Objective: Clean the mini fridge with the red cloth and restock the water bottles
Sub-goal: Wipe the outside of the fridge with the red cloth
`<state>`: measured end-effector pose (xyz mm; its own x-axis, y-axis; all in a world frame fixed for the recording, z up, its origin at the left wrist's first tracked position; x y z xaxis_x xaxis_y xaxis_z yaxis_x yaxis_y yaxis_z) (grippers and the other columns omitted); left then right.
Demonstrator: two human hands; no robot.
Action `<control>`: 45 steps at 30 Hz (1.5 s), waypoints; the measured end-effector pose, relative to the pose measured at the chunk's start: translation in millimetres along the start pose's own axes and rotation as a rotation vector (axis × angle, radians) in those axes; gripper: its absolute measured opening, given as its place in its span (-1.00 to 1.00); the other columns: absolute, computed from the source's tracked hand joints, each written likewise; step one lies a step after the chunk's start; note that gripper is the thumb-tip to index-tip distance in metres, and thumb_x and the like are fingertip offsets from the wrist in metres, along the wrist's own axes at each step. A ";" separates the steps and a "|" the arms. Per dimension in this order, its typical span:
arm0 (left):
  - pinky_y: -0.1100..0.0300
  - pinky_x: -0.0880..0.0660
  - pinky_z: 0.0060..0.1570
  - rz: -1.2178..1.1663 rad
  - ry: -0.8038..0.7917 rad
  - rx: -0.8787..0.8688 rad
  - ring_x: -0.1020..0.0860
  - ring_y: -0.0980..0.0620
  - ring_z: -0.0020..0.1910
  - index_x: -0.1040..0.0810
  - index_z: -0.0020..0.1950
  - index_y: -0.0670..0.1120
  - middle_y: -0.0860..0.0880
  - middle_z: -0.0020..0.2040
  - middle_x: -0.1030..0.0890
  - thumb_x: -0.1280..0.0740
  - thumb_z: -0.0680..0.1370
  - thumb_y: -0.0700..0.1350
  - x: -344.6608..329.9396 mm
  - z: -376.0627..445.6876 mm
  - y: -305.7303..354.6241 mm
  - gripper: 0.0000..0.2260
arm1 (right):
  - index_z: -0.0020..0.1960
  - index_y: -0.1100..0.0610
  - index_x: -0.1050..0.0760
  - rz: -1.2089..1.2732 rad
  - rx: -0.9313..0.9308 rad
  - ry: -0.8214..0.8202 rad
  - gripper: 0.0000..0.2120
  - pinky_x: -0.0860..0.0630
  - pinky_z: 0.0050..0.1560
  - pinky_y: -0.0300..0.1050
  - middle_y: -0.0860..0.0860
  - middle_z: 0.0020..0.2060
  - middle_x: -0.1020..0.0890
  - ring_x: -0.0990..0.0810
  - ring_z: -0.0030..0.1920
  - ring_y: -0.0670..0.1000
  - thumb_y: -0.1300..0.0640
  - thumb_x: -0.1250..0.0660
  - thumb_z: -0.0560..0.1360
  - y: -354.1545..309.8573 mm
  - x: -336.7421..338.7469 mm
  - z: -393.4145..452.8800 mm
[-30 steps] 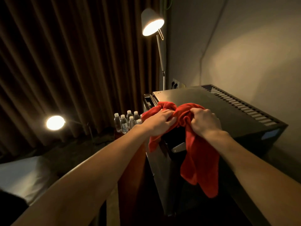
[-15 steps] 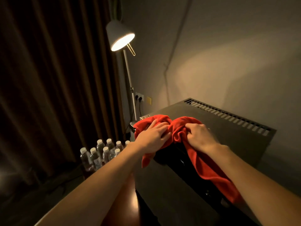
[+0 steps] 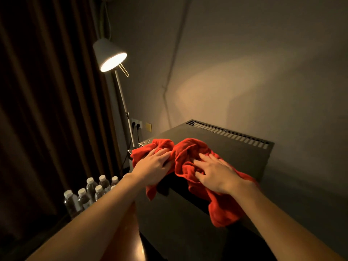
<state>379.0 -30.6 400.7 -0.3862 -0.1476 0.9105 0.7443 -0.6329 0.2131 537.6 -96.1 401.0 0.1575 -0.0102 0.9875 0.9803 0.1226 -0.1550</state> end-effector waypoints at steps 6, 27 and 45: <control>0.08 -0.16 0.48 -0.023 0.035 -0.140 -0.37 0.05 0.38 -0.47 0.32 0.08 0.11 0.35 -0.47 -0.13 0.61 0.14 1.9 8.6 1.2 -0.66 | 0.51 -0.14 -0.19 -0.063 0.073 -0.013 -0.57 -0.04 0.50 0.15 0.01 0.55 -0.12 -0.06 0.54 0.16 -0.06 -0.03 0.64 -6.0 0.8 16.7; 0.12 -0.42 0.06 -0.498 -0.142 -0.346 -0.50 0.04 -0.03 -0.50 0.05 -0.06 0.01 -0.02 -0.50 -0.14 0.49 0.32 -30.8 155.4 -159.0 -0.52 | -0.03 0.09 -0.58 0.097 -0.257 0.232 -0.55 -0.37 0.33 0.03 0.01 0.23 -0.54 -0.45 0.32 0.08 -0.11 0.01 0.51 -42.7 -7.6 200.4; 0.28 -0.43 0.05 -0.794 -0.045 -0.360 -0.55 0.14 0.01 -0.62 0.12 -0.07 0.02 0.03 -0.59 -0.29 0.51 0.07 -25.2 152.0 -172.7 -0.70 | 0.03 0.00 -0.61 0.055 -0.453 0.408 -0.52 -0.46 0.20 0.02 -0.04 0.13 -0.56 -0.47 0.13 0.06 -0.30 -0.16 0.37 -48.3 7.1 188.6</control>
<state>343.0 197.9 394.9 -0.6906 0.4642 0.5546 0.0439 -0.7385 0.6728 468.8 85.1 420.9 0.1547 -0.4061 0.9006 0.9085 -0.2997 -0.2912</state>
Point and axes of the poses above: each hand's wrist, its own z-axis towards the middle knuckle, its own x-axis out of the back of the hand, y = z × x, the point moved 9 cm from there along z, towards the middle knuckle
